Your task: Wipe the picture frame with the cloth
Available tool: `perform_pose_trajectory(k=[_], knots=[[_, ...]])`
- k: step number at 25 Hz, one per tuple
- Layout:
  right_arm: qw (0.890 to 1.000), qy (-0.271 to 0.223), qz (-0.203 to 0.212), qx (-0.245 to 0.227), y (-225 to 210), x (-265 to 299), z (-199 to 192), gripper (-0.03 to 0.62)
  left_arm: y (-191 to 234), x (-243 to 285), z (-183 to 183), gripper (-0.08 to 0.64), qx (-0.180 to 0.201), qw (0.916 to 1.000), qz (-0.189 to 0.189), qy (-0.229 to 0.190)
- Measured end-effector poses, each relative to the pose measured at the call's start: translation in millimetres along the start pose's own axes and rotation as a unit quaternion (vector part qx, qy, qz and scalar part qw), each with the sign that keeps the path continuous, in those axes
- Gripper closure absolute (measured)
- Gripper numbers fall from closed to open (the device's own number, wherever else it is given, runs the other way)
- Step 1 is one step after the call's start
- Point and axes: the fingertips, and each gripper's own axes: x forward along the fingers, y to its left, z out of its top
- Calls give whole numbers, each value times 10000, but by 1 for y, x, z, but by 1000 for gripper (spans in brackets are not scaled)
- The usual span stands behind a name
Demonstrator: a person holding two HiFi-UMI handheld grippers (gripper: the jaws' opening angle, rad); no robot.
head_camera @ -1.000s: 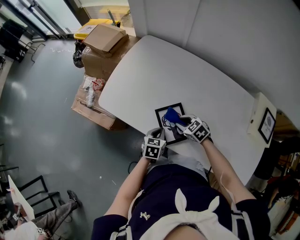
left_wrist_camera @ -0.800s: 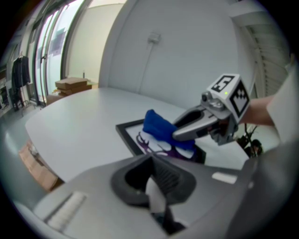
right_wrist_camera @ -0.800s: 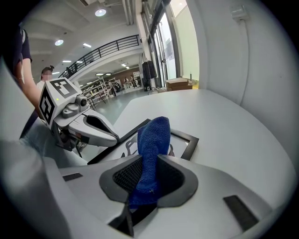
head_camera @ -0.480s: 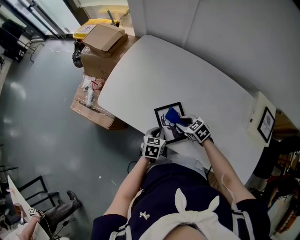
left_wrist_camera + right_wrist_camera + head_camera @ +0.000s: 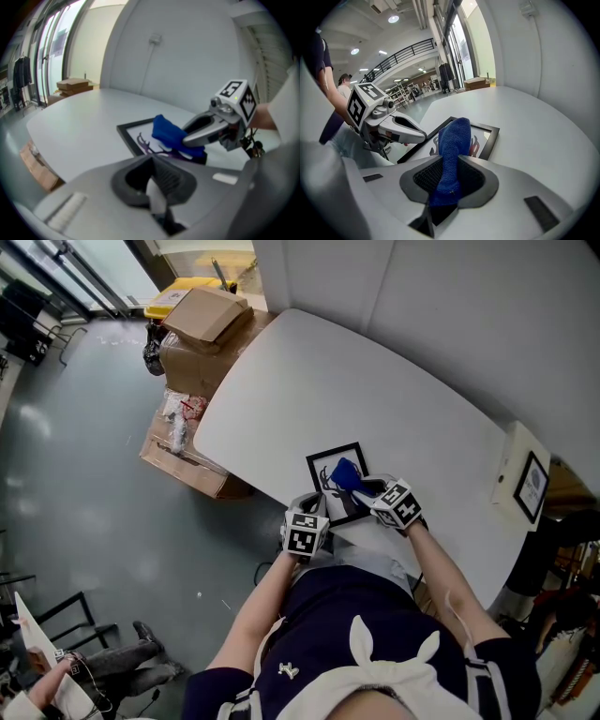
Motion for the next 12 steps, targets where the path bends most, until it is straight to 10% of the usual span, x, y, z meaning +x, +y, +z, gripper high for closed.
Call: perform_pose_trajectory(k=[12], knots=[[9997,-11,-44,236,5,1,-2,503,0,-1,1,557,31,10000,6,-23]])
